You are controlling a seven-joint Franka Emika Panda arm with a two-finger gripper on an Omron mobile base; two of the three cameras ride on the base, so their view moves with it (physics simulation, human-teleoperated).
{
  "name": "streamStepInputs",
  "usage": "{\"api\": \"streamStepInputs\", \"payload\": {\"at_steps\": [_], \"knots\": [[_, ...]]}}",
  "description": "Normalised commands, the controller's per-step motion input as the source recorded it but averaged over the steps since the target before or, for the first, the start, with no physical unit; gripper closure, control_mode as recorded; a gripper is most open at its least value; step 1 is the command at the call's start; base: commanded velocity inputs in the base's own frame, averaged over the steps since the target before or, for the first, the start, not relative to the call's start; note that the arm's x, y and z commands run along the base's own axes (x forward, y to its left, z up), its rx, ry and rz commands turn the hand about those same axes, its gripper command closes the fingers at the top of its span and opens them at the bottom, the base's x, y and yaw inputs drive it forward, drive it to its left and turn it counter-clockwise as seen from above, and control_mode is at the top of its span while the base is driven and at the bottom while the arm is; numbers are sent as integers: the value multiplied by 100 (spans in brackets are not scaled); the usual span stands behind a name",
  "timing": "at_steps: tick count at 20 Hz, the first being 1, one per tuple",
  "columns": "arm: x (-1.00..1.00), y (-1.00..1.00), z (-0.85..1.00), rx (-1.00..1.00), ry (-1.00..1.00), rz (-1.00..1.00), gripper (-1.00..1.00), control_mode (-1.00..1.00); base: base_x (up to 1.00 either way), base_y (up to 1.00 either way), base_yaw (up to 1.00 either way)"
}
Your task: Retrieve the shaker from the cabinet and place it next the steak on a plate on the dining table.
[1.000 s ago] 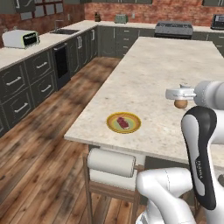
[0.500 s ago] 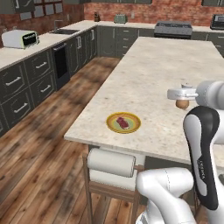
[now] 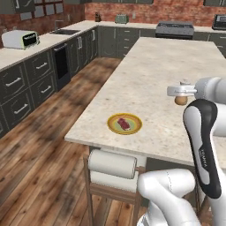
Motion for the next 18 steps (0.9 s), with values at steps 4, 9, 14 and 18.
{"api": "streamStepInputs", "payload": {"at_steps": [4,9,14,18], "knots": [[0,-28,-7,-8,0,20,100,-100,0,0,0],[0,-13,-23,-17,0,21,100,-100,0,0,0],[3,-5,-63,-16,2,23,100,-100,0,0,0],[9,-10,-57,-12,0,19,100,-100,0,0,0]]}}
